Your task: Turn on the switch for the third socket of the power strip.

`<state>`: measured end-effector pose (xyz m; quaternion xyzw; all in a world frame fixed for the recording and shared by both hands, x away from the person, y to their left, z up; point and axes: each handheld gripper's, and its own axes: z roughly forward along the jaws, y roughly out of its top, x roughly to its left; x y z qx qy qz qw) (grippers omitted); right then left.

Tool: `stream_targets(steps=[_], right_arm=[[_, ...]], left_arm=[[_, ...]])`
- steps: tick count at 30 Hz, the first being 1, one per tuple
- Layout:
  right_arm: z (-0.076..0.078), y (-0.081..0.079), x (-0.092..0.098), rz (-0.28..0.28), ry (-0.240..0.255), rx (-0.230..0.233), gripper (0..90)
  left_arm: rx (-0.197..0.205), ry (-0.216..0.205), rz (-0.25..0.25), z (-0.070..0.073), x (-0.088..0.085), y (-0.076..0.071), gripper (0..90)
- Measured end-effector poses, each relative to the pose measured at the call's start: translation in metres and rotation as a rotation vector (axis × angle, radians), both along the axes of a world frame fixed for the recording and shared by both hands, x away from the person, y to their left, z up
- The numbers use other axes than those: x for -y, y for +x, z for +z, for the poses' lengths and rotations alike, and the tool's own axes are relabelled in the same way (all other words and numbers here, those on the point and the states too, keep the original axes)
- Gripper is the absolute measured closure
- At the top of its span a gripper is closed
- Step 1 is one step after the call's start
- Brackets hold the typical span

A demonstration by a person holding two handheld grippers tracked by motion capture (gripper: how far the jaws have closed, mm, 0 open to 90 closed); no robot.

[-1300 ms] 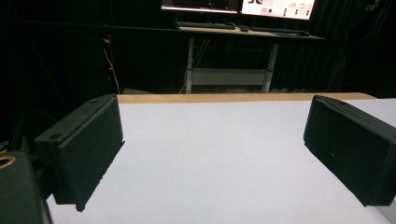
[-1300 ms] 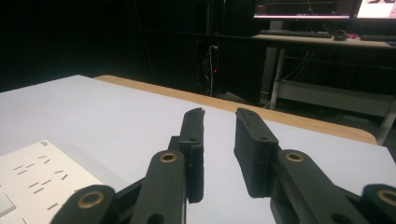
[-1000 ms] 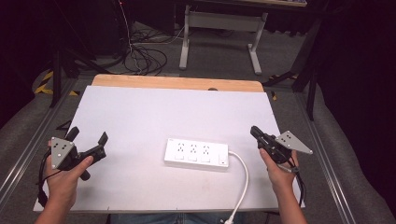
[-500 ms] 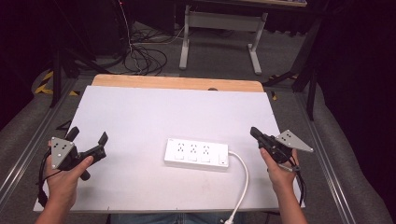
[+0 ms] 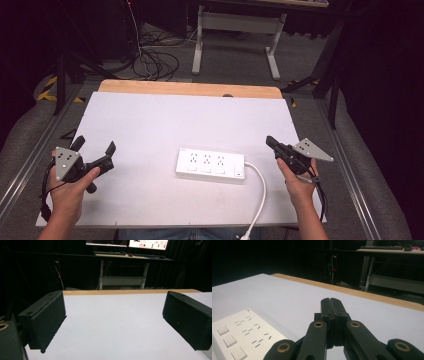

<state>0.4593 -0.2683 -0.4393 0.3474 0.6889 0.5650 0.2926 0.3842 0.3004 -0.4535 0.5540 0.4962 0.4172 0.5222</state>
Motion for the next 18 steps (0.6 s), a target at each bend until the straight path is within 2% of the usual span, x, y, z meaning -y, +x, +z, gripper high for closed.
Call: stream_targets(steps=[8,18], right_arm=[[0.002,0.000,-0.004,0.016,0.003,0.004,90.0],[0.005,0.001,-0.016,0.064,-0.002,0.014,90.0]], left_arm=[[-0.001,0.002,0.000,0.000,0.000,0.000,5.1],[-0.002,0.003,-0.001,0.000,0.000,0.000,5.2]])
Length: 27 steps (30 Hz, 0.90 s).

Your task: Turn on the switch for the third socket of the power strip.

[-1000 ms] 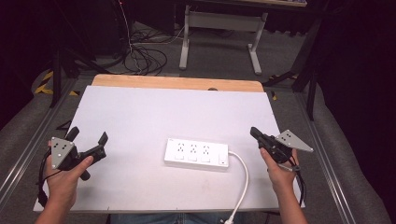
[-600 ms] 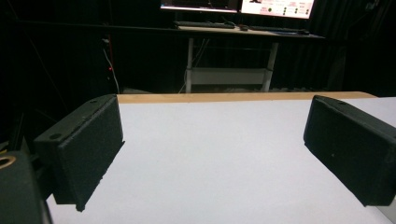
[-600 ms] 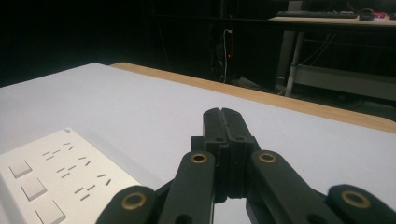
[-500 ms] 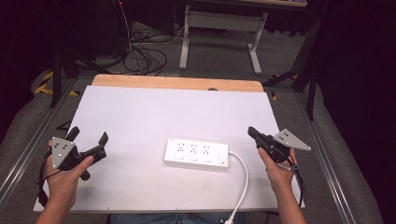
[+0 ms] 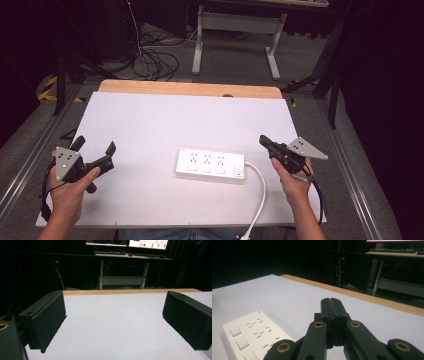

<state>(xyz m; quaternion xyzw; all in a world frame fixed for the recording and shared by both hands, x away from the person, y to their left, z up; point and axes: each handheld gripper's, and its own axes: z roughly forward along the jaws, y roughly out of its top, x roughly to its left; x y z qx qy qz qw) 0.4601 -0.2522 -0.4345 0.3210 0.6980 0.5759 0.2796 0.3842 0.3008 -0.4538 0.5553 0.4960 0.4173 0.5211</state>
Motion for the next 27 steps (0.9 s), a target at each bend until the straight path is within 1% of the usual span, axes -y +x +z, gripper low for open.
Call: stream_targets(steps=[13,20,21,27], right_arm=[[0.003,-0.001,-0.018,0.054,-0.004,0.003,90.0],[0.003,-0.002,-0.023,0.079,-0.026,0.002,90.0],[0.003,-0.002,-0.024,0.085,-0.023,0.002,90.0],[0.002,-0.003,-0.033,0.113,-0.050,0.000,90.0]], left_arm=[[0.001,-0.001,0.002,0.000,0.000,0.000,5.2],[-0.001,-0.001,0.001,0.000,0.000,0.000,5.2],[-0.002,-0.002,0.001,0.000,0.000,0.000,5.2],[-0.003,-0.001,0.002,0.000,0.000,0.000,5.2]])
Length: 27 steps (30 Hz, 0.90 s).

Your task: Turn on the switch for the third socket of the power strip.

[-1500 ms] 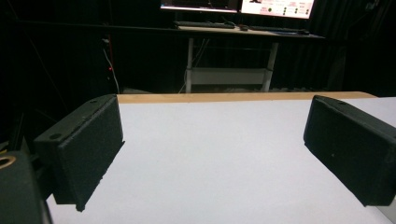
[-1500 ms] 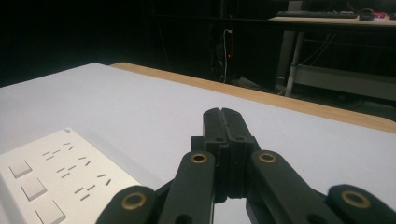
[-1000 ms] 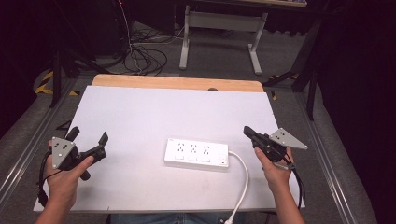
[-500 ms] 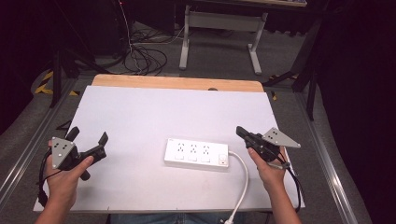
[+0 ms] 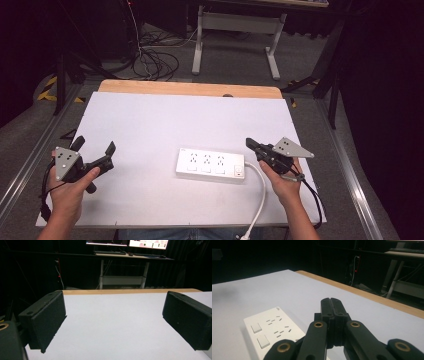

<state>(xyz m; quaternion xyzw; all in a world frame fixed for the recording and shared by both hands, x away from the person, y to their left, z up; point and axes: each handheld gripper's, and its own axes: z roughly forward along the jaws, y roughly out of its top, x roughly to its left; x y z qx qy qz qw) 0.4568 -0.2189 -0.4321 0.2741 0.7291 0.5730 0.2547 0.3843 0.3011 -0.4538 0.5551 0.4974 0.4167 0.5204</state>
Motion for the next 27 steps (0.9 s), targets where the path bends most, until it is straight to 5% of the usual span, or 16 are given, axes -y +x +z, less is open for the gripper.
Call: stream_targets(steps=[27], right_arm=[[-0.002,0.000,-0.034,0.104,-0.039,-0.018,90.0]], left_arm=[[-0.002,0.001,-0.002,0.000,0.000,0.001,5.3]])
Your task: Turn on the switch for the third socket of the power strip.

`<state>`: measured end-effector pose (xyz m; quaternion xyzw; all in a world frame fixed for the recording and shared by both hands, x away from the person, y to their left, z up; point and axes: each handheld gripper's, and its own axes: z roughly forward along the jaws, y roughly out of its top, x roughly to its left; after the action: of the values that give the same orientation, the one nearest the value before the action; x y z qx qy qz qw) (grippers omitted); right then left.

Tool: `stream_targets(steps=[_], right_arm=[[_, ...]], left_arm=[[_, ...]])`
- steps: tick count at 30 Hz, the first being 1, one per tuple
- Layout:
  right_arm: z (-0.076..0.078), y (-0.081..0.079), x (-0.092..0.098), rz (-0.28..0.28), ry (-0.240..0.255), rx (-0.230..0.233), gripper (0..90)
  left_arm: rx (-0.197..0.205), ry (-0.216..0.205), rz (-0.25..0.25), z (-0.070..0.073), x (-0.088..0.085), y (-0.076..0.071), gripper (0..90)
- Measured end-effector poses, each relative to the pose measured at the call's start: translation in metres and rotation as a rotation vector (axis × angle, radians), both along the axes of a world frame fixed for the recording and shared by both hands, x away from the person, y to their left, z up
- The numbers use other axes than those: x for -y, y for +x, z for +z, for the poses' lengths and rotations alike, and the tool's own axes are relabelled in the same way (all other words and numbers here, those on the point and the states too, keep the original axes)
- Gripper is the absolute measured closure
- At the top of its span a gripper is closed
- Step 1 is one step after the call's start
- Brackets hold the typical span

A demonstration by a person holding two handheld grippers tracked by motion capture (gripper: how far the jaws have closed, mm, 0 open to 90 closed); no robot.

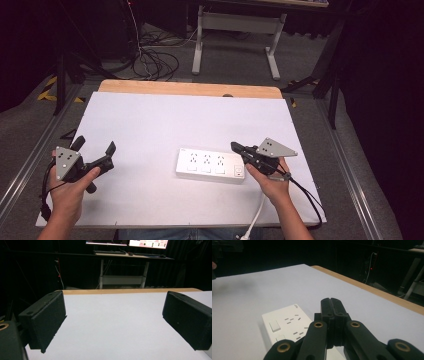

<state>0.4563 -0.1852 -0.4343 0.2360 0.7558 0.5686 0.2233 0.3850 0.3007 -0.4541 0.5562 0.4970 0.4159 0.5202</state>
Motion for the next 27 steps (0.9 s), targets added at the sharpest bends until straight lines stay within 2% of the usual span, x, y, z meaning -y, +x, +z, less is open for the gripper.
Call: stream_targets(steps=[27], right_arm=[[0.001,0.003,-0.023,0.065,-0.008,-0.011,90.0]], left_arm=[[0.000,0.004,0.000,0.000,0.000,0.000,5.4]])
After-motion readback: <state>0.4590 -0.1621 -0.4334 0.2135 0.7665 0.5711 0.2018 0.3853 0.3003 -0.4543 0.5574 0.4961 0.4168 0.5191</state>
